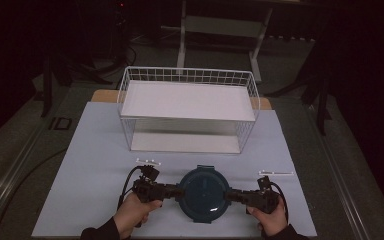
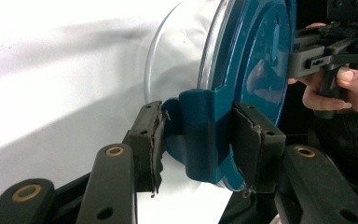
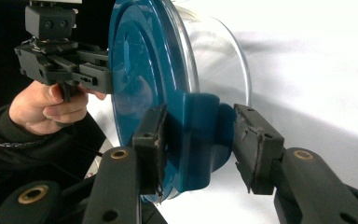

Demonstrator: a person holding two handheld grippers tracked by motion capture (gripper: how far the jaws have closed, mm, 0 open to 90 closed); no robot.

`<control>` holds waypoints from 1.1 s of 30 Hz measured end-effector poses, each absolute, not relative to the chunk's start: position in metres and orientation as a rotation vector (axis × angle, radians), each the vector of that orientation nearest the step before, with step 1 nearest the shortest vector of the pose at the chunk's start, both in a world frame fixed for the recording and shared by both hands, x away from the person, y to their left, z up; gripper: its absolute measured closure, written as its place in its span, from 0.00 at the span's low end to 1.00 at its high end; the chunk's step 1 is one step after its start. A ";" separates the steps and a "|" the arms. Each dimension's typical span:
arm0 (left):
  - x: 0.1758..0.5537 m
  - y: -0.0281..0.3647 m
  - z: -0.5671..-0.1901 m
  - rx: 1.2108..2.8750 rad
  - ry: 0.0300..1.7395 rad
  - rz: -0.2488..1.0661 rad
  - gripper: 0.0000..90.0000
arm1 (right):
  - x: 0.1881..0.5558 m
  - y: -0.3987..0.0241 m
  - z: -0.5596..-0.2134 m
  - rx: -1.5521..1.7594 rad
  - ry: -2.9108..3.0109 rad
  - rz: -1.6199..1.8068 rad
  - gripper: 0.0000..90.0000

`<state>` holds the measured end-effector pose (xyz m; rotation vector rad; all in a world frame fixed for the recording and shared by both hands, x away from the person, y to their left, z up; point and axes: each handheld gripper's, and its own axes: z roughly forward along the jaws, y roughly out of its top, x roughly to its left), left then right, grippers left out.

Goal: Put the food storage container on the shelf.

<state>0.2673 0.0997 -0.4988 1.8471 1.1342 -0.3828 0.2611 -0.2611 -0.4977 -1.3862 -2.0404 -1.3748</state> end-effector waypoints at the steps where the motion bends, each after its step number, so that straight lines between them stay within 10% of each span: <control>1: 0.266 0.100 -0.496 1.856 1.126 -0.360 0.62 | 0.261 -0.261 -0.497 -1.383 -2.047 -1.374 0.63; 33: 0.311 0.139 -0.463 1.745 1.061 -0.068 0.62 | 0.341 -0.222 -0.458 -1.149 -2.219 -1.596 0.63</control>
